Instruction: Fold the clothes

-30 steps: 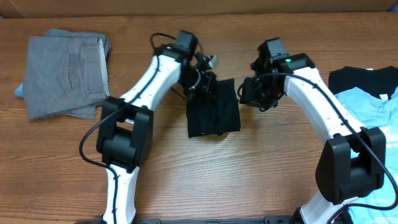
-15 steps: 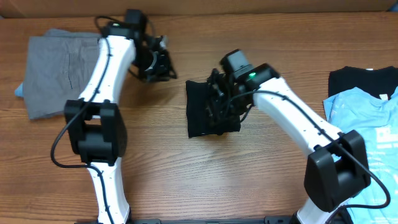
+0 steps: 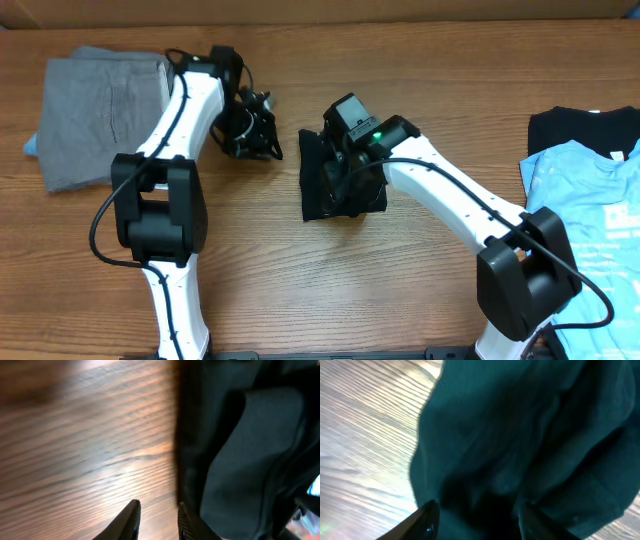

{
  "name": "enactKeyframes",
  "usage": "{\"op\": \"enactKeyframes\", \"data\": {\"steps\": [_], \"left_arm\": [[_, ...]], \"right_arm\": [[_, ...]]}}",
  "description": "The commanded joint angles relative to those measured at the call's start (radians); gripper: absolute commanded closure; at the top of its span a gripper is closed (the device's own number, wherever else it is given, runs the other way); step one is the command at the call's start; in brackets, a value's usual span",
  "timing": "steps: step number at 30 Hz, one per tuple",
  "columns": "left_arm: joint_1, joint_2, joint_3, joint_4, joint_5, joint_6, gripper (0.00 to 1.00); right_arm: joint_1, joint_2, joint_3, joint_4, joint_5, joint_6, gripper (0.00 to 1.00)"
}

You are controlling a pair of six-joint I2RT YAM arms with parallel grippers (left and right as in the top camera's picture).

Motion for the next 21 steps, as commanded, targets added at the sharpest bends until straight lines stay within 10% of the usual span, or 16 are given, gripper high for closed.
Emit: {"op": "enactKeyframes", "data": {"steps": [1, 6, 21], "left_arm": [[-0.057, -0.028, -0.071, 0.05, 0.069, 0.038, 0.76], [-0.114, -0.028, -0.106, 0.116, 0.072, 0.029, 0.96], [-0.247, -0.028, -0.105, 0.281, 0.264, -0.102, 0.96]], "right_arm": [[-0.014, -0.008, -0.008, 0.004, 0.09, 0.06, 0.46], [-0.066, -0.042, -0.007, -0.011, 0.089, 0.09, 0.47], [-0.247, -0.176, -0.007, -0.048, 0.079, 0.094, 0.48]]}}
